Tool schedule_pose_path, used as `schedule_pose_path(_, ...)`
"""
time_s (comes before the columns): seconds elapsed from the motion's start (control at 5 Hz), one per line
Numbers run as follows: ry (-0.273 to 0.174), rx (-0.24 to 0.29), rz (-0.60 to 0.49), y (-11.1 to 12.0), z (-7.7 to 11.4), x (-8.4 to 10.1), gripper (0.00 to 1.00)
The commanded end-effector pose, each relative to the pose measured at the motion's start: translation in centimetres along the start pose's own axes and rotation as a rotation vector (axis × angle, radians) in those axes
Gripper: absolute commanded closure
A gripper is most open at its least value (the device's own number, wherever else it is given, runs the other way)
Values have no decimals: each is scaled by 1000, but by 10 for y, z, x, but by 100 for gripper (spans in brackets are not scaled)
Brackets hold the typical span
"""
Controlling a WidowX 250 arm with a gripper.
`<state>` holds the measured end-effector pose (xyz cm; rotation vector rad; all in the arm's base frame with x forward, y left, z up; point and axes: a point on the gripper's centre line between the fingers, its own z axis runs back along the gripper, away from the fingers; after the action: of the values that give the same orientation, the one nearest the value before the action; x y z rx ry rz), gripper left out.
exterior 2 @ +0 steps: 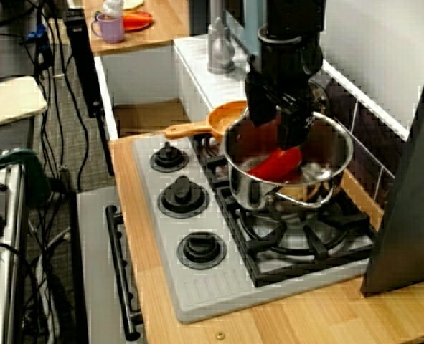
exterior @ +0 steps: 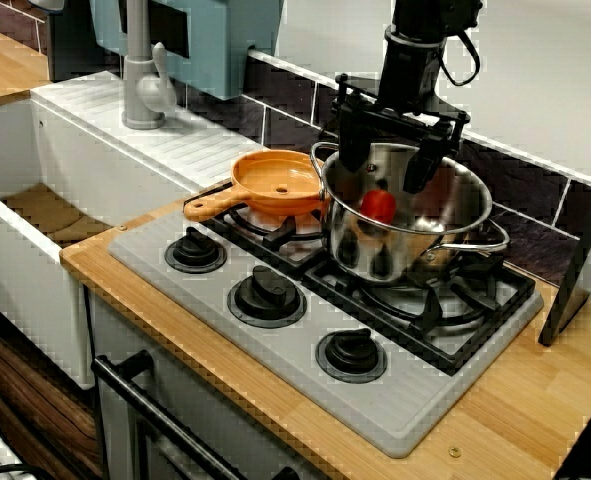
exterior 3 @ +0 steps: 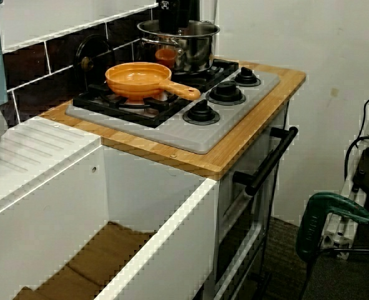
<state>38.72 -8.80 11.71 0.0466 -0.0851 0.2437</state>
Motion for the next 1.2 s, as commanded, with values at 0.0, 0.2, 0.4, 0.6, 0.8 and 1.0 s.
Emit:
schedule_pose_path(0.0,-71,-31,-6,1,24,0,0)
schedule_pose_path(0.2,-64,-30,-3,2,22,0,0)
schedule_pose_path(0.4,-57,-25,-4,5,16,0,0)
schedule_pose_path(0.6,-55,-20,0,7,10,-1,0)
schedule_pose_path(0.8,-62,-23,16,9,10,2,0)
schedule_pose_path(1.0,-52,-48,54,10,5,8,0)
